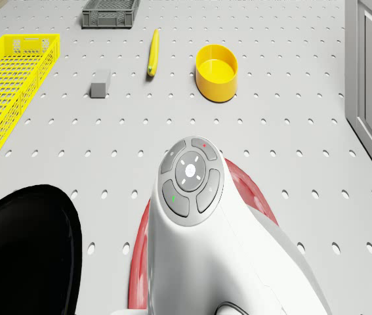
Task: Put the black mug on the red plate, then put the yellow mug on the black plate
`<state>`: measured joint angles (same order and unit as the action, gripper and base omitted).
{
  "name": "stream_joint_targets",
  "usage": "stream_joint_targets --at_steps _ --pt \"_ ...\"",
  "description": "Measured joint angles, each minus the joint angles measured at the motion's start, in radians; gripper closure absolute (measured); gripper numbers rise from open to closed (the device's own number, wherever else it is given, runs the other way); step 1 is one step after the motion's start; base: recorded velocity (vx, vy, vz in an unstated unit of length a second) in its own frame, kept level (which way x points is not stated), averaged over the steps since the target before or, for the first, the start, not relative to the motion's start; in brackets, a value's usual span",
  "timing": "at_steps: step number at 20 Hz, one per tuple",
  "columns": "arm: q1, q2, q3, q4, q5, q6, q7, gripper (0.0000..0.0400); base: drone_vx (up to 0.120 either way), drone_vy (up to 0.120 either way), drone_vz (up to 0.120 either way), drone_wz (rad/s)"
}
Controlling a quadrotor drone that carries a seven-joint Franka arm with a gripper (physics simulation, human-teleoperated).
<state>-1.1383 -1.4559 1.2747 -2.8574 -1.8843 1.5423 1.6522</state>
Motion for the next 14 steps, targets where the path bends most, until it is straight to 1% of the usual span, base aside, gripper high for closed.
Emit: stream_joint_targets --at_steps 1,2,7,13,14 --pt "0.0 -0.001 0.0 0.0 0.001 0.001 0.0 0.029 0.12 -0.12 0.0 0.0" --pt "-0.001 -0.003 0.0 0.0 0.001 0.002 0.001 0.029 0.12 -0.12 -0.08 0.0" --pt "-0.003 -0.009 0.002 0.001 0.004 0.008 0.002 0.029 0.12 -0.12 -0.12 0.0" --pt "-0.005 -0.015 0.003 0.001 0.007 0.014 0.004 0.029 0.12 -0.12 0.0 0.0" --pt "-0.005 -0.016 0.003 0.001 0.007 0.015 0.004 0.029 0.12 -0.04 0.0 0.0"
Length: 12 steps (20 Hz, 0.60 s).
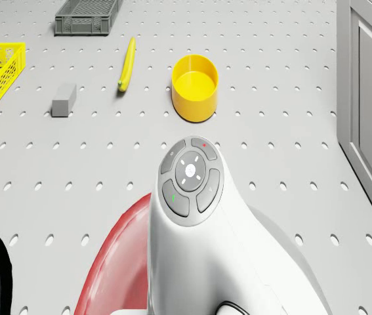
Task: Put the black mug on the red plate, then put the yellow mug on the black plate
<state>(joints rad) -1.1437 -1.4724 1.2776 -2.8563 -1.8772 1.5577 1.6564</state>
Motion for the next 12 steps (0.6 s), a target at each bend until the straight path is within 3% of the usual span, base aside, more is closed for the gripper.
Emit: stream_joint_targets --at_steps 4,12 --pt "-0.001 -0.004 0.001 0.0 0.002 0.004 0.001 0.029 0.12 -0.04 0.0 0.0" --pt "-0.004 -0.012 0.002 0.001 0.005 0.011 0.003 0.029 0.12 0.0 0.0 0.0"
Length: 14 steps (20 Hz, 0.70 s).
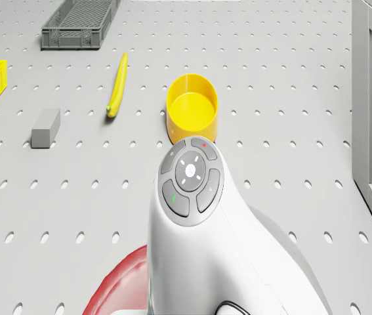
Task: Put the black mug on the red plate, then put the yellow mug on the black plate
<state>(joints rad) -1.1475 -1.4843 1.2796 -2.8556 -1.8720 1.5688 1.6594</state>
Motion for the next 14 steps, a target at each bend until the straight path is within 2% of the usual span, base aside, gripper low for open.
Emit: stream_joint_targets --at_steps 3,14 --pt "-0.001 -0.003 0.0 0.0 0.001 0.003 0.001 0.029 0.093 0.0 0.0 0.0" --pt "-0.02 -0.013 -0.11 0.034 -0.101 0.055 -0.001 0.029 0.0 0.0 0.0 0.0"
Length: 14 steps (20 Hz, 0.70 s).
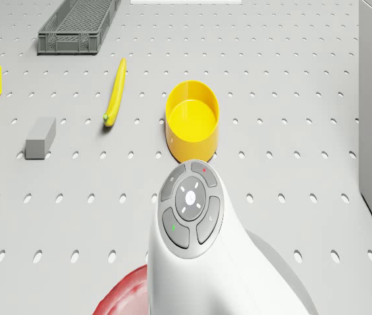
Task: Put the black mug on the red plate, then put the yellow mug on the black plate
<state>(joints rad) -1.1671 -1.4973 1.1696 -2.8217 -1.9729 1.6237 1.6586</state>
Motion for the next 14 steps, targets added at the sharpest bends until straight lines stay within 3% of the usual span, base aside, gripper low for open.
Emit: stream_joint_targets --at_steps 12,14 --pt "-0.023 0.011 -0.113 0.05 -0.108 0.045 -0.004 0.029 0.0 0.0 0.0 0.0" --pt "-0.024 0.014 -0.12 0.053 -0.115 0.046 -0.005 0.0176 0.0 0.0 0.0 0.0"
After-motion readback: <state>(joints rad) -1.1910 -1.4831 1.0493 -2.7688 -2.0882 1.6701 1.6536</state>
